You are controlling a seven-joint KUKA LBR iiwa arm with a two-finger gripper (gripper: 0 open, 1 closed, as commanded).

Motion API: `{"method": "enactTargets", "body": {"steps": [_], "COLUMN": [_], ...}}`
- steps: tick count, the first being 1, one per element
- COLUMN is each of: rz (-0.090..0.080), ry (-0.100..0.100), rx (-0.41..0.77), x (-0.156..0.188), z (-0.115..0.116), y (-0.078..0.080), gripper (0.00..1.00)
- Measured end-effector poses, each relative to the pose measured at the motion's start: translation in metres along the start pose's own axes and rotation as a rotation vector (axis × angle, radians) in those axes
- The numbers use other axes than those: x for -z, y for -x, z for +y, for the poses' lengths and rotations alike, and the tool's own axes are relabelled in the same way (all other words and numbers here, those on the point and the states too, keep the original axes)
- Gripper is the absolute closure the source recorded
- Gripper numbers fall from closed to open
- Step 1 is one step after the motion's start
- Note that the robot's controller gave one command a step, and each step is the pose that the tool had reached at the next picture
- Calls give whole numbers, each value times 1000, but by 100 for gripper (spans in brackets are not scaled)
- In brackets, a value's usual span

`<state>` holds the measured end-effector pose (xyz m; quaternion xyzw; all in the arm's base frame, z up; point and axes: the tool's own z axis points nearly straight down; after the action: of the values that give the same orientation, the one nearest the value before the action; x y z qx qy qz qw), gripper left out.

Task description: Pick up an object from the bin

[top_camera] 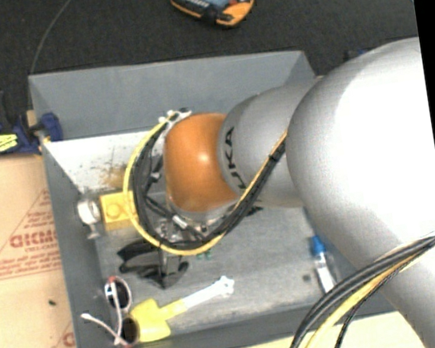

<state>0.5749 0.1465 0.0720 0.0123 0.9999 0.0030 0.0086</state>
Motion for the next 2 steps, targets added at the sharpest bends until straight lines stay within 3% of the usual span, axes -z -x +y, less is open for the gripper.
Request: {"method": "enactTargets", "body": {"steps": [1,2], "rz": [3,-7], "ry": [0,1], "rx": [-3,18], "x": [95,33], "z": [-1,10], "y": [15,13], "gripper": [100,100]}}
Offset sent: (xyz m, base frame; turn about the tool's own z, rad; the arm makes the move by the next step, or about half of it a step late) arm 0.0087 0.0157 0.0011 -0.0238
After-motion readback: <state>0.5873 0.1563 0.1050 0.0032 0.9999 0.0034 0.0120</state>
